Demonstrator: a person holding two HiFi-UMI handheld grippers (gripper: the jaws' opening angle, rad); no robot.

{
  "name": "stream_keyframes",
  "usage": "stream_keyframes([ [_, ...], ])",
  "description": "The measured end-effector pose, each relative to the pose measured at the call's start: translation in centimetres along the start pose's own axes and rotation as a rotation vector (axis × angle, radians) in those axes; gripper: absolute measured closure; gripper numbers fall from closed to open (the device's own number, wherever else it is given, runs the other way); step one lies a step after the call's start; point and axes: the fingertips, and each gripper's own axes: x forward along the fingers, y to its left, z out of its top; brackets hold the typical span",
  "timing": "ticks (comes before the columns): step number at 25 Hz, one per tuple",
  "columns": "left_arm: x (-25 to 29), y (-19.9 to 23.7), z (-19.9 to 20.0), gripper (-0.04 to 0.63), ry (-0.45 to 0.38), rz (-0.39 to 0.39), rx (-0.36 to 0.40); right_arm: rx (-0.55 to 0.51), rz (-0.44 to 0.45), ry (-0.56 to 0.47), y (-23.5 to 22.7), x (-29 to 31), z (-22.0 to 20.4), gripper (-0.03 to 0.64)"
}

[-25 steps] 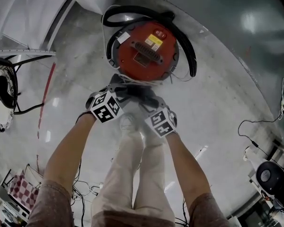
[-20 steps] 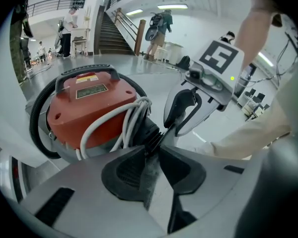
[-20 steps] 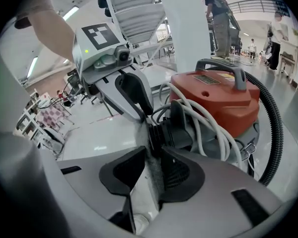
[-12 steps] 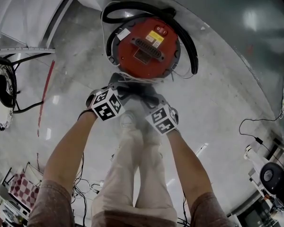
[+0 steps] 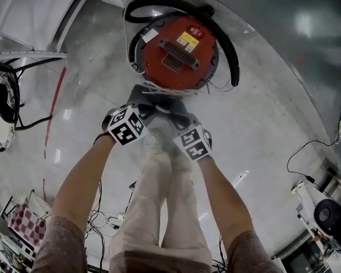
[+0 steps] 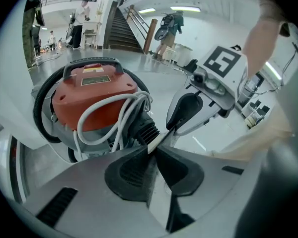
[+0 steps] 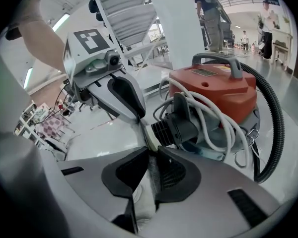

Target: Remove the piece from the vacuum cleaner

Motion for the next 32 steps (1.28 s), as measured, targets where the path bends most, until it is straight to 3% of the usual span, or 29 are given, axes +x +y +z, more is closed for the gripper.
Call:
stream_keyframes([
  [20,-0.5,-1.8,-1.8,0.540,0.000,0.030,-0.135,0.036,0.053,0.036,2.0,-0.1,-1.2,0.565],
  [24,-0.3,-4.1,-3.5,0.555,0.023,0.005,-0.116,-0.097,0.093,0.078,4.6,-0.4,-3.1,0.583],
  [27,-0.2,-4.5,-3.9,0.555,0.015,0.016,-0.135,-0.073,0.068,0.057,4.7,-0.3,-3.5,0.580],
  [32,-1.2,-4.9,-2.8,0.557,0.020,0.025,-0.094,-0.056,0.083,0.034,4.7,-1.6,-2.7,0.578],
])
